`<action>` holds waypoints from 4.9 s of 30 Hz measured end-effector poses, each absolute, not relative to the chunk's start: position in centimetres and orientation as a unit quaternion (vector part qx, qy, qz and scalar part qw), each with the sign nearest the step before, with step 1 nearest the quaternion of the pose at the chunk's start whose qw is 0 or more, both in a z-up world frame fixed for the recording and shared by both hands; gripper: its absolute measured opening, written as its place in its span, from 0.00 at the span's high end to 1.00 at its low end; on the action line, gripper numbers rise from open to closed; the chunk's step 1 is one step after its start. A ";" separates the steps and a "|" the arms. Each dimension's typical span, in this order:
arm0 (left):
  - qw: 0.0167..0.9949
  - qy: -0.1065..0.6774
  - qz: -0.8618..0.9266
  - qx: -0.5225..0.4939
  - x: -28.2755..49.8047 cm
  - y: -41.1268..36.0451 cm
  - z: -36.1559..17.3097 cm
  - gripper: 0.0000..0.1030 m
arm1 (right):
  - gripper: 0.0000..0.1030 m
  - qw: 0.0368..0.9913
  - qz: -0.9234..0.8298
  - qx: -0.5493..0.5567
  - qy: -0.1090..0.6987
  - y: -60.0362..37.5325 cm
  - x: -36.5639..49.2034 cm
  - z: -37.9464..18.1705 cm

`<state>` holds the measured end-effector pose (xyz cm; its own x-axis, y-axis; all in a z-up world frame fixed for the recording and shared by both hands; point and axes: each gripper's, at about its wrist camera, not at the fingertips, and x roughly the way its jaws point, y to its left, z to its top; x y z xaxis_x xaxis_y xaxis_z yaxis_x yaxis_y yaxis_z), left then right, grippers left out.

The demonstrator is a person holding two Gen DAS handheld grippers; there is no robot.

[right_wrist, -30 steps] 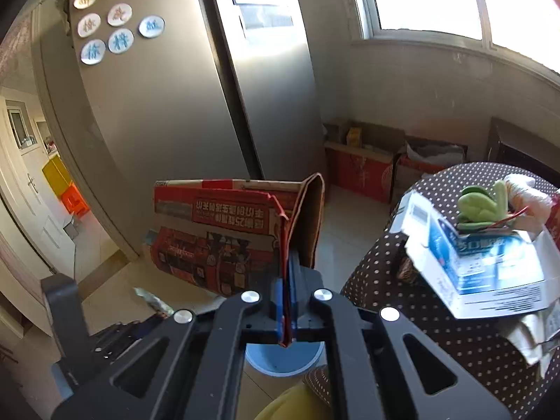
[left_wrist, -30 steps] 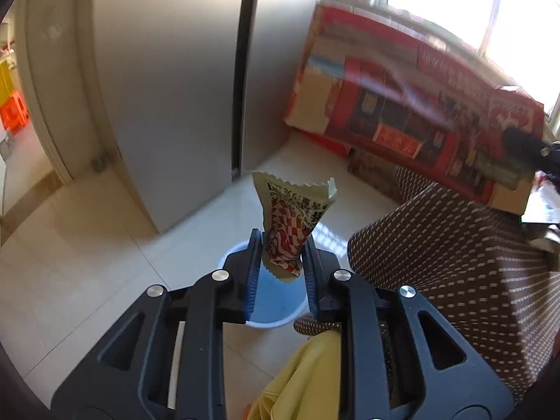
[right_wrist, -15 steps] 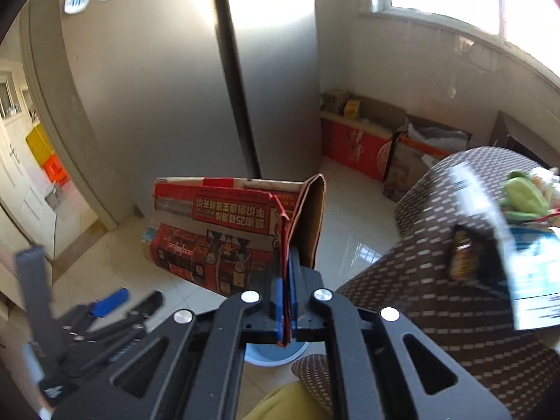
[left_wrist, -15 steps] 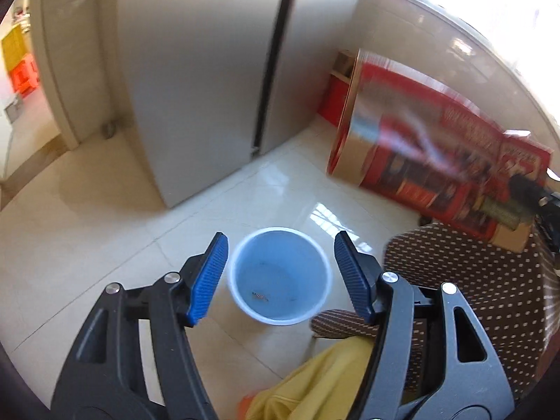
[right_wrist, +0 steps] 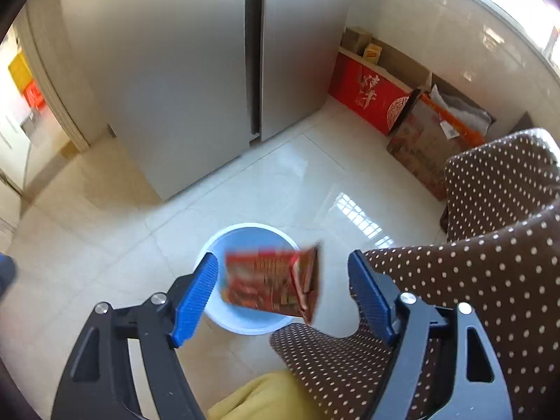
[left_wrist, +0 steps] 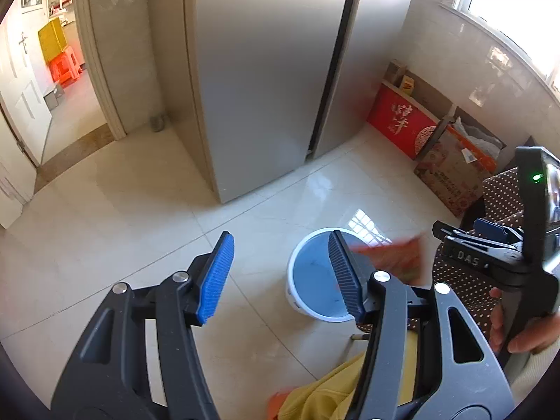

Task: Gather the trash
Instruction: 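Open both tools over the blue bin to drop the box and wrapper, then grasp the white-blue medicine box with the right tool, then lift the medicine box with the right tool while the left tool reaches for a dark snack wrapper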

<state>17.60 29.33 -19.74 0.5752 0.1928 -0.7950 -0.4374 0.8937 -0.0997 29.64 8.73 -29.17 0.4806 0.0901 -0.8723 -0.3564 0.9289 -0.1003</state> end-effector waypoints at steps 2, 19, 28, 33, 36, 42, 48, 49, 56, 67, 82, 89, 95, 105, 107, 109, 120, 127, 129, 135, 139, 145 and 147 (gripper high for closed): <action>0.876 0.422 0.180 -0.146 17.1 29.6 -19.8 0.46 | 0.27 0.845 0.141 -0.114 0.504 8.3 29.7 -29.4; 0.894 0.396 0.173 -0.116 15.7 26.6 -16.8 0.46 | 0.27 0.860 0.202 -0.051 0.465 5.3 25.5 -21.5; 0.925 0.337 0.160 -0.067 13.6 21.6 -11.2 0.46 | 0.27 0.898 0.231 -0.004 0.373 0.0 20.6 -12.5; 0.942 0.305 0.136 -0.043 12.8 17.2 -8.8 0.46 | 0.27 0.920 0.219 0.031 0.323 -5.1 17.6 -8.3; 0.949 0.293 0.114 -0.029 12.6 14.5 -7.6 0.46 | 0.27 0.931 0.207 0.046 0.296 -8.3 16.1 -6.5; 0.960 0.272 0.073 -0.010 12.8 9.3 -6.0 0.46 | 0.27 0.951 0.158 0.050 0.260 -14.3 13.9 -5.0; 0.965 0.262 0.027 -0.004 13.4 4.9 -5.0 0.45 | 0.24 0.957 0.098 0.071 0.263 -20.9 13.8 -5.9; 0.964 0.263 0.019 -0.005 13.5 4.3 -4.8 0.45 | 0.24 0.957 0.085 0.076 0.267 -22.0 13.9 -6.0; 0.961 0.278 -0.018 -0.007 15.1 0.8 -5.4 0.39 | 0.24 0.943 0.030 0.104 0.316 -27.0 16.6 -9.3; 0.950 0.310 -0.019 -0.024 17.6 0.9 -7.3 0.39 | 0.24 0.915 0.023 0.136 0.380 -26.1 22.1 -13.0; 0.950 0.308 0.012 -0.044 17.6 3.9 -7.8 0.39 | 0.96 0.919 0.063 0.226 0.317 -28.4 20.2 -9.9; 0.950 0.310 -0.009 -0.038 18.0 2.5 -7.5 0.35 | 0.96 0.930 0.060 0.251 0.262 -30.6 17.8 -6.4; 0.948 0.316 -0.033 -0.030 19.0 1.0 -7.8 0.35 | 0.96 0.935 0.046 0.241 0.256 -32.5 17.7 -5.3; 0.943 0.328 -0.051 -0.014 19.1 -1.4 -8.5 0.35 | 0.53 0.899 -0.002 0.243 0.365 -33.8 20.0 -11.6; 0.943 0.330 -0.049 -0.016 19.2 -1.2 -8.7 0.35 | 0.69 0.890 0.017 0.251 0.380 -33.6 20.4 -12.4; 0.942 0.332 -0.049 -0.018 19.3 -1.1 -8.8 0.35 | 0.82 0.882 0.035 0.277 0.379 -33.7 20.4 -12.7; 0.934 0.349 -0.077 -0.014 21.2 -2.6 -9.3 0.25 | 0.95 0.936 0.016 0.267 0.229 -37.2 15.5 -4.6; 0.915 0.385 -0.117 0.011 24.3 -5.4 -11.0 0.16 | 0.95 0.944 -0.079 0.258 0.188 -41.7 13.8 -3.2; 0.912 0.393 -0.111 0.022 25.3 -5.9 -11.7 0.16 | 0.95 0.941 -0.097 0.263 0.190 -42.9 13.7 -3.6; 0.895 0.434 -0.104 0.023 28.3 -6.0 -13.8 0.16 | 0.95 0.934 -0.130 0.274 0.191 -45.2 12.9 -4.7; 0.900 0.423 -0.105 0.019 29.0 -5.7 -13.7 0.50 | 0.95 0.931 -0.140 0.274 0.195 -45.8 12.8 -5.4; 0.900 0.422 -0.107 0.007 29.2 -4.6 -13.6 0.95 | 0.95 0.931 -0.133 0.273 0.202 -45.4 13.1 -5.8; 0.900 0.422 -0.109 -0.001 29.0 -4.2 -13.5 0.97 | 0.95 0.932 -0.132 0.270 0.203 -44.9 13.1 -5.7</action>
